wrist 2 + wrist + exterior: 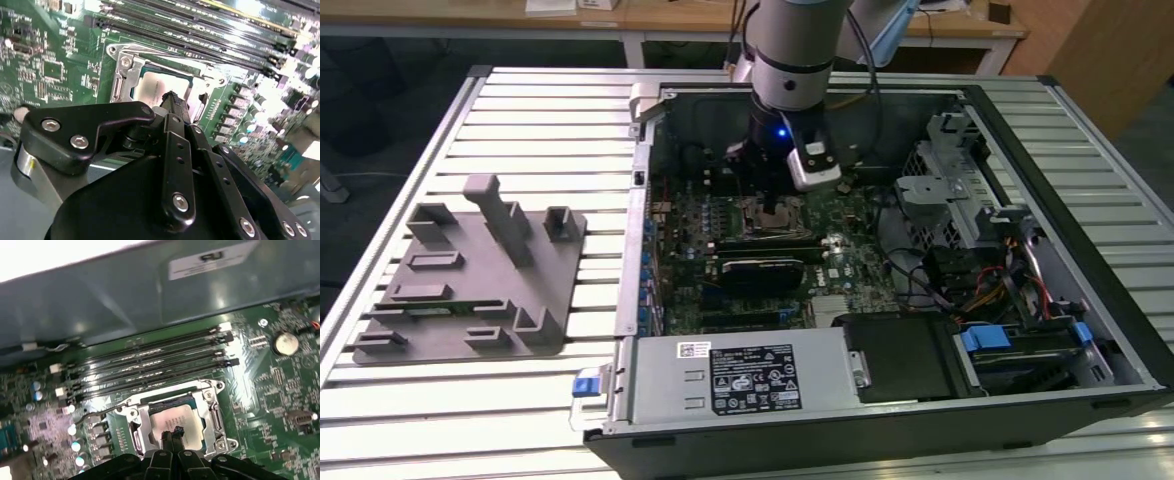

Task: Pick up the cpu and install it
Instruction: 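Close the cpu cover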

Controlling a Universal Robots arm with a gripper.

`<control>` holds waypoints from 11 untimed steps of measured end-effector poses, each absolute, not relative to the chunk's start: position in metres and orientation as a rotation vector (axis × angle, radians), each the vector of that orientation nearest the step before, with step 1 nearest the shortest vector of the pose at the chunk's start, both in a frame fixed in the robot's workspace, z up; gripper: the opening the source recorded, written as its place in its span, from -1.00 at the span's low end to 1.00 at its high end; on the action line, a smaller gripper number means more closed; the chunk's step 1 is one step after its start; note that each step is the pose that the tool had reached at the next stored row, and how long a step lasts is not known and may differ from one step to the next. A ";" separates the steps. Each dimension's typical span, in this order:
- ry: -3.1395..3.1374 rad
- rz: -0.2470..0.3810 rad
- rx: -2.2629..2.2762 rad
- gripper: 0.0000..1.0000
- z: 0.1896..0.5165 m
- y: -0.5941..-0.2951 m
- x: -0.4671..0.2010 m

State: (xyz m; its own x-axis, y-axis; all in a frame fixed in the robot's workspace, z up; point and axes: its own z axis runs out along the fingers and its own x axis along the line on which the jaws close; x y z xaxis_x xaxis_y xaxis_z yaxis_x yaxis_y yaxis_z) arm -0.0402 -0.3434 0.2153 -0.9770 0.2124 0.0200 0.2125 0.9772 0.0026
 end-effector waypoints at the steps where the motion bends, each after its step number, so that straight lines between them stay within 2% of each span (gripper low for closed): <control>1: -3.107 -0.007 -0.306 -0.79 0.215 -0.343 -0.040; 11: -3.121 -0.004 -0.074 -0.79 0.214 -0.343 -0.040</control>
State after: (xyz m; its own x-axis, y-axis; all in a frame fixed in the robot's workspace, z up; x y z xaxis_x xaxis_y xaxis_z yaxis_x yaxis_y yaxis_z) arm -0.0403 -0.3434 0.2145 -0.9987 0.0475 0.0201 0.0476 0.9989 0.0022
